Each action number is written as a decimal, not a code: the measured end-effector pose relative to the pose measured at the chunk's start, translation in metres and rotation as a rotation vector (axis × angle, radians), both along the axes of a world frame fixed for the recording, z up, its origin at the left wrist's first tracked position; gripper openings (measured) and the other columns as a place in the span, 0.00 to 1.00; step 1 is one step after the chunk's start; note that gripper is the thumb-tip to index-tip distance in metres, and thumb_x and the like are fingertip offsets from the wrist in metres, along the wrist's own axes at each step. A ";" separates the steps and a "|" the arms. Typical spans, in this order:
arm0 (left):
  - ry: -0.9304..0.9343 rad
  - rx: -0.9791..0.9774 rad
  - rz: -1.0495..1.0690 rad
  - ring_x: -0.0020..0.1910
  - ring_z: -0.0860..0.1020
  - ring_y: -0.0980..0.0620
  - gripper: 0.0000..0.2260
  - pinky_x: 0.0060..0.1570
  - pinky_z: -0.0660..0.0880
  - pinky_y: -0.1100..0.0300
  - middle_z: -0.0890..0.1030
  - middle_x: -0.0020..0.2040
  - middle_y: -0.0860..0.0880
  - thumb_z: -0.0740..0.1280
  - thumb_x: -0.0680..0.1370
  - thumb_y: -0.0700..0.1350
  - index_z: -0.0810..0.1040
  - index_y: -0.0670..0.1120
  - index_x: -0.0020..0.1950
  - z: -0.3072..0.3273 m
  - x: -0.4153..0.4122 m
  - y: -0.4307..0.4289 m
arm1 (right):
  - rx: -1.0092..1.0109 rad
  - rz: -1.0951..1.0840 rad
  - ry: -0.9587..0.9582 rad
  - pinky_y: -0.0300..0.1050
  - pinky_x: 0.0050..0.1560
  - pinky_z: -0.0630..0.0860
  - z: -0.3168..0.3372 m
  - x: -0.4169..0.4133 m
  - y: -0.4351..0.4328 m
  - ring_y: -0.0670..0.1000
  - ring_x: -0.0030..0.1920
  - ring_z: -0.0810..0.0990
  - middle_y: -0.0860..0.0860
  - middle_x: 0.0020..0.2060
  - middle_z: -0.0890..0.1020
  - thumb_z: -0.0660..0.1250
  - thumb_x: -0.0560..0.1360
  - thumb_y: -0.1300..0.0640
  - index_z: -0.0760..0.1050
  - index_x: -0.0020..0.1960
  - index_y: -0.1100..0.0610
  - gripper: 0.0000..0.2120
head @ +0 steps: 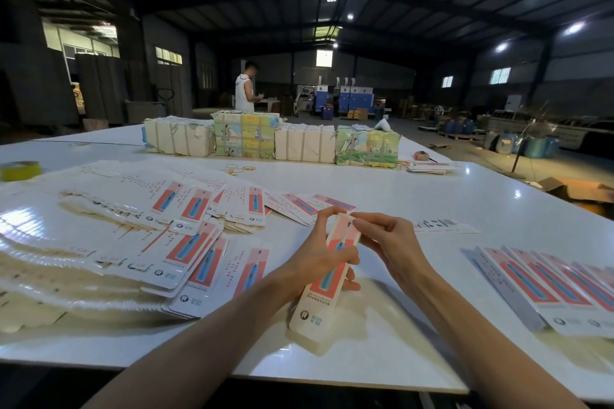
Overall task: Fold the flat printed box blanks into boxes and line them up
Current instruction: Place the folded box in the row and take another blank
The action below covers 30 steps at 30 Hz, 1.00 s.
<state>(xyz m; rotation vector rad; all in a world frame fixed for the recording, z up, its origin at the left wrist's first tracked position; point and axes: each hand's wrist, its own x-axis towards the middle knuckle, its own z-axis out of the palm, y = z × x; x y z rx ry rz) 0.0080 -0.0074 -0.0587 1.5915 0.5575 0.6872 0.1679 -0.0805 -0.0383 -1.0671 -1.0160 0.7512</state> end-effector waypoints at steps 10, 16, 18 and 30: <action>-0.001 -0.131 0.018 0.51 0.88 0.40 0.40 0.50 0.86 0.45 0.80 0.63 0.43 0.80 0.75 0.43 0.58 0.72 0.71 0.001 0.005 -0.003 | -0.113 -0.048 0.038 0.49 0.54 0.86 -0.010 -0.003 0.008 0.58 0.51 0.88 0.61 0.51 0.88 0.68 0.83 0.64 0.82 0.61 0.68 0.10; -0.499 -0.435 0.225 0.61 0.81 0.35 0.25 0.66 0.75 0.31 0.78 0.68 0.35 0.66 0.85 0.37 0.61 0.52 0.77 0.018 0.006 -0.010 | -0.196 -0.243 -0.564 0.48 0.48 0.82 0.007 -0.027 -0.004 0.49 0.52 0.83 0.51 0.62 0.80 0.65 0.83 0.40 0.70 0.74 0.52 0.24; -0.574 -0.555 0.207 0.63 0.79 0.36 0.23 0.68 0.74 0.32 0.78 0.67 0.36 0.65 0.86 0.46 0.63 0.47 0.80 0.022 0.005 -0.009 | -0.286 -0.179 -0.802 0.47 0.39 0.78 0.010 -0.040 -0.006 0.50 0.48 0.81 0.50 0.56 0.80 0.68 0.78 0.34 0.72 0.67 0.52 0.27; 0.800 0.714 0.388 0.71 0.74 0.43 0.19 0.67 0.73 0.49 0.75 0.74 0.42 0.61 0.85 0.42 0.73 0.44 0.76 0.044 -0.063 0.042 | -0.620 -0.508 -1.308 0.55 0.59 0.73 -0.003 0.022 -0.041 0.63 0.67 0.73 0.60 0.67 0.72 0.64 0.82 0.47 0.59 0.79 0.56 0.30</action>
